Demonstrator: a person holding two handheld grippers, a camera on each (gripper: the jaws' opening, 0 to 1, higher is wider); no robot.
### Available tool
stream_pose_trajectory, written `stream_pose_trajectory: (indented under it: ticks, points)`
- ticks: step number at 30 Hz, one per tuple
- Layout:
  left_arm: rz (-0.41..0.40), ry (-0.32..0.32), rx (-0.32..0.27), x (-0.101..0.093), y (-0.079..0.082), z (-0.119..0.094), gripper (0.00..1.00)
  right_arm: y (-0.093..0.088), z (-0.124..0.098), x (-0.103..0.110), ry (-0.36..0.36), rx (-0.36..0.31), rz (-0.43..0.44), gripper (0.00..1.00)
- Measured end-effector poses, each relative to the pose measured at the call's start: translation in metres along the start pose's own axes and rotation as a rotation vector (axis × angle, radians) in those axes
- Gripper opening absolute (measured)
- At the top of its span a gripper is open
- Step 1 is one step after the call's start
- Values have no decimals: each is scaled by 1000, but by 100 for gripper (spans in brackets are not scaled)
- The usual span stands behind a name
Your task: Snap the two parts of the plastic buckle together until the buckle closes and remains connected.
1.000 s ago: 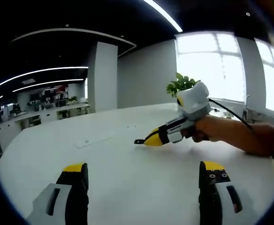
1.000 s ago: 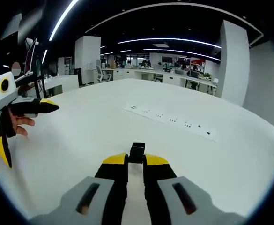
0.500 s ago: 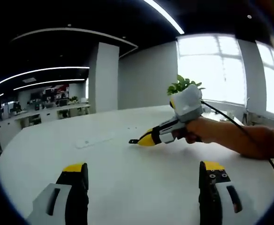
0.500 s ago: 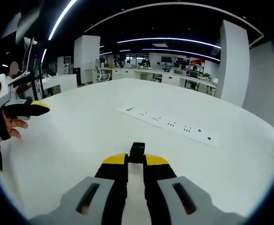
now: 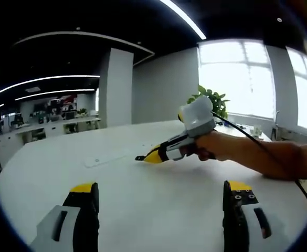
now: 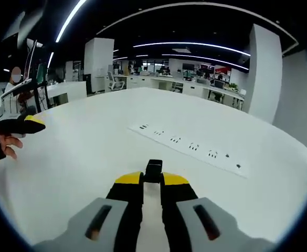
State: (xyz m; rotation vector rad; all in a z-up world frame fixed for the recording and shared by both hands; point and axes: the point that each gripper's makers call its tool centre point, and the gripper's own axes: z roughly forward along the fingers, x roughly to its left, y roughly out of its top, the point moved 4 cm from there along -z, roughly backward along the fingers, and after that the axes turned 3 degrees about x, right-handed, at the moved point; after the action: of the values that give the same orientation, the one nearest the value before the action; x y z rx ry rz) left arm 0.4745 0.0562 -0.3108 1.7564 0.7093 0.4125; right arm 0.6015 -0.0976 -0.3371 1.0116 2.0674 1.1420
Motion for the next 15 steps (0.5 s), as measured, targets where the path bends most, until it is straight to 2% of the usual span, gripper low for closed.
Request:
stream_pose_trajectory:
  ticks: [9,15]
  points:
    - [-1,5,-3,-3,0,-1,99,2,3,-10,-8,0,12,11]
    - [15,1,-10,-7,2,1,99,8,15,-21,-3,14,15,11]
